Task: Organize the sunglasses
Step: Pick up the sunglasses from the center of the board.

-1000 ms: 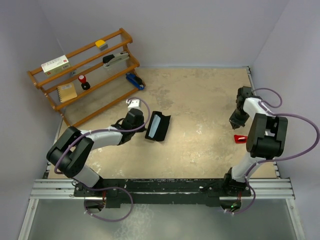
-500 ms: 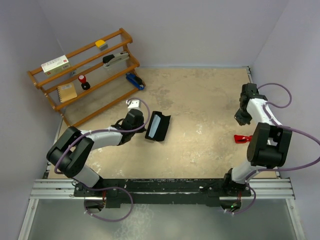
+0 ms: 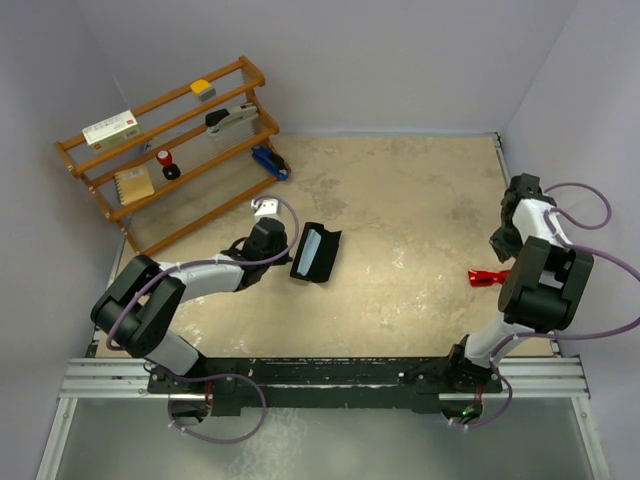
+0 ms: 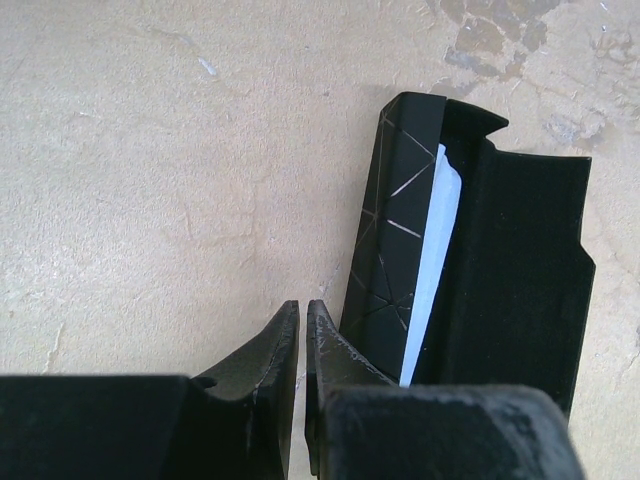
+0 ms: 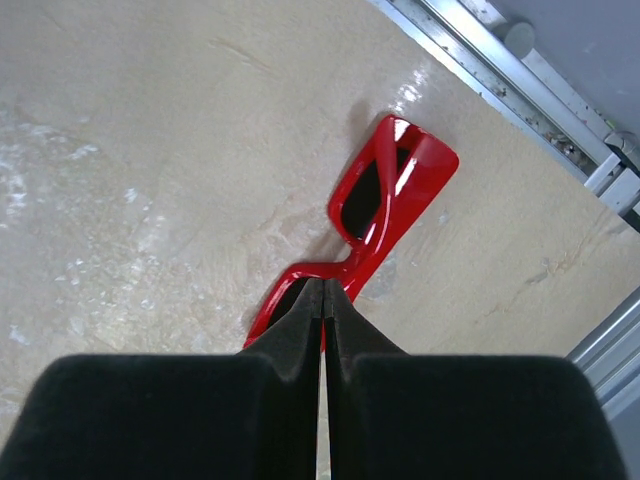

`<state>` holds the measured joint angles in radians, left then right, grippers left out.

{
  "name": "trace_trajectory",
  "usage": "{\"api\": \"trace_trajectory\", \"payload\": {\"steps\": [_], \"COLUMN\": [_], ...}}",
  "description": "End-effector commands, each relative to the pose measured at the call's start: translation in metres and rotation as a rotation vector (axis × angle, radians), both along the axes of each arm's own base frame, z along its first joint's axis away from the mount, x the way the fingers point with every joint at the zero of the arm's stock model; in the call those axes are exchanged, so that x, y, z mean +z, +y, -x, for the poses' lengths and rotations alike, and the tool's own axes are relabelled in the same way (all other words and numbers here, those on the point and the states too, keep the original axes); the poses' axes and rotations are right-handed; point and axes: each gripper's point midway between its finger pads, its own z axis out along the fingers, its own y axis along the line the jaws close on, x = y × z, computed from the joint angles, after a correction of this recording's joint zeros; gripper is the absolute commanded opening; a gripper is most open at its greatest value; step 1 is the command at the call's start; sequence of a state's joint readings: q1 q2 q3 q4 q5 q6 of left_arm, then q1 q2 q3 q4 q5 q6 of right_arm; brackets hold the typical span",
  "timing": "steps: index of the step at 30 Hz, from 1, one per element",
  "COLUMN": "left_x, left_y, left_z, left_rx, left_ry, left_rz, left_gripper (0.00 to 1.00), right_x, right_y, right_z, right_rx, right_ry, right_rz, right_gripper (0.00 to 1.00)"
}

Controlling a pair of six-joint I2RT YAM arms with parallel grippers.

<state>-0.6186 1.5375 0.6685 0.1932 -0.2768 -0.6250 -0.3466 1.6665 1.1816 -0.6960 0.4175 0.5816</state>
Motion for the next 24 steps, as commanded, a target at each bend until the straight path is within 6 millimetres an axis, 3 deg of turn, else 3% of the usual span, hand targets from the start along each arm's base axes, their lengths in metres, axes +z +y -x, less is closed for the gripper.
{"api": "trace_trajectory", "payload": {"steps": [1, 7, 17, 21, 24], "left_x": [0.013, 0.011, 0.016, 0.017, 0.017], "left_y": [-0.003, -0.004, -0.003, -0.001, 0.0], "left_z": [-0.004, -0.004, -0.002, 0.0, 0.001], "left_rx": [-0.002, -0.002, -0.002, 0.003, 0.004], "left_ry": [-0.037, -0.031, -0.028, -0.028, -0.027], "left_rz": [0.015, 0.016, 0.017, 0.013, 0.011], "left_gripper": [0.04, 0.05, 0.05, 0.05, 0.05], "right_x": [-0.005, 0.002, -0.01, -0.013, -0.011], "right_y": [-0.003, 0.002, 0.009, 0.008, 0.005], "right_z": [0.011, 0.014, 0.024, 0.024, 0.024], "right_rx": [-0.051, -0.058, -0.111, -0.119, -0.131], "right_ry": [-0.002, -0.066, -0.069, -0.077, -0.091], "right_rz": [-0.034, -0.05, -0.121, -0.126, -0.13], "right_gripper": [0.0, 0.17, 0.21, 0.35, 0.37]}}
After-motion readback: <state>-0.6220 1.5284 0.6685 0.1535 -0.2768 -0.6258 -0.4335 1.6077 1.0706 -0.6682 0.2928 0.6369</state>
